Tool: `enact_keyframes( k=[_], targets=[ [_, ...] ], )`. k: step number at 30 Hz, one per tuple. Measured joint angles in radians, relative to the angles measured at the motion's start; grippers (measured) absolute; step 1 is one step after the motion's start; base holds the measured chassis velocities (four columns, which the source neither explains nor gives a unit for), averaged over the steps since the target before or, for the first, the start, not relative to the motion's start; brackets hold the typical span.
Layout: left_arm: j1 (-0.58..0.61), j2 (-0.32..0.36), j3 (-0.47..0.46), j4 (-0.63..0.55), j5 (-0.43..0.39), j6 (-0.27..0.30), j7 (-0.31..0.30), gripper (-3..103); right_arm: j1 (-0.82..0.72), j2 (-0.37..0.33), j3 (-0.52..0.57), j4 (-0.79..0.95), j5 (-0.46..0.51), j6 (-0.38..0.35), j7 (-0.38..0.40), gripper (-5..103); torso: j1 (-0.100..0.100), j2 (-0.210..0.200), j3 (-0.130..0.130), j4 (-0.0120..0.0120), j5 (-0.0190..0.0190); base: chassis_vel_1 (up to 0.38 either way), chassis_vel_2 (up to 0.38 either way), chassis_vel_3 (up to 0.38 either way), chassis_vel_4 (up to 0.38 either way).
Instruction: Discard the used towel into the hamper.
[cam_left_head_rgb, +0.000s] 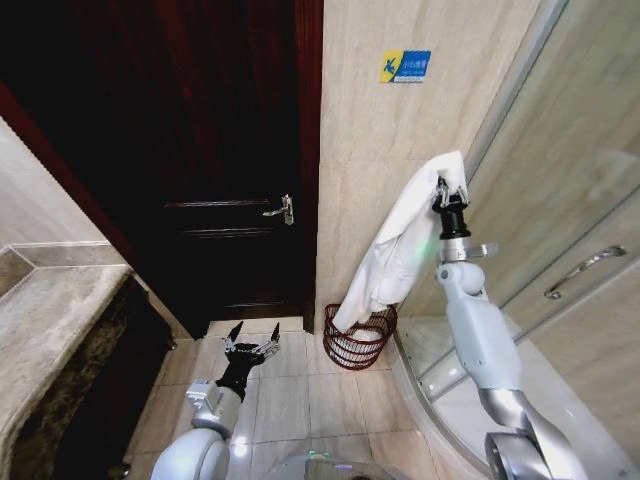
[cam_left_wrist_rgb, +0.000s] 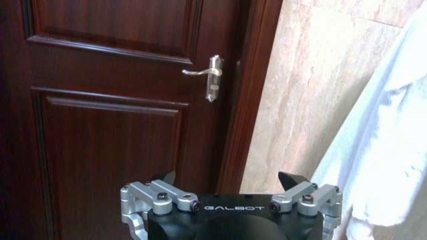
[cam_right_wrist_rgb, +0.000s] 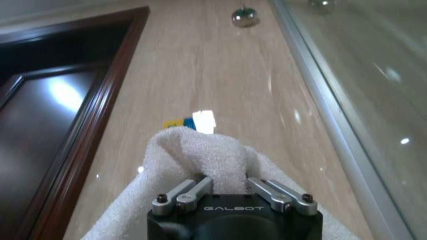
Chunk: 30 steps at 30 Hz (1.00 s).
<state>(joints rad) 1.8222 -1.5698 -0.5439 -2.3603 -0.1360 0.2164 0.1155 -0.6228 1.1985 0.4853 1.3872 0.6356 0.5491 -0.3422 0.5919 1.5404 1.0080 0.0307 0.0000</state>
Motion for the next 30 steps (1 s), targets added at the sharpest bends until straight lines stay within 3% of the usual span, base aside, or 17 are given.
enact_keyframes(
  k=[19, 30],
  targets=[
    [0.0, 0.0, 0.0, 0.0, 0.0, 0.0, 0.0, 100, -0.013, 0.059, -0.064, -0.257, -0.008, 0.086, -0.076, 8, 0.0, 0.0, 0.0, 0.0001, -0.0001, 0.0, 0.0, 0.0, 0.0],
    [0.0, 0.0, 0.0, 0.0, 0.0, 0.0, 0.0, 100, 0.067, 0.097, -0.105, -0.577, -0.021, 0.146, -0.157, 8, 0.0, 0.0, 0.0, 0.0001, 0.0, 0.0, 0.0, 0.0, 0.0]
  ],
)
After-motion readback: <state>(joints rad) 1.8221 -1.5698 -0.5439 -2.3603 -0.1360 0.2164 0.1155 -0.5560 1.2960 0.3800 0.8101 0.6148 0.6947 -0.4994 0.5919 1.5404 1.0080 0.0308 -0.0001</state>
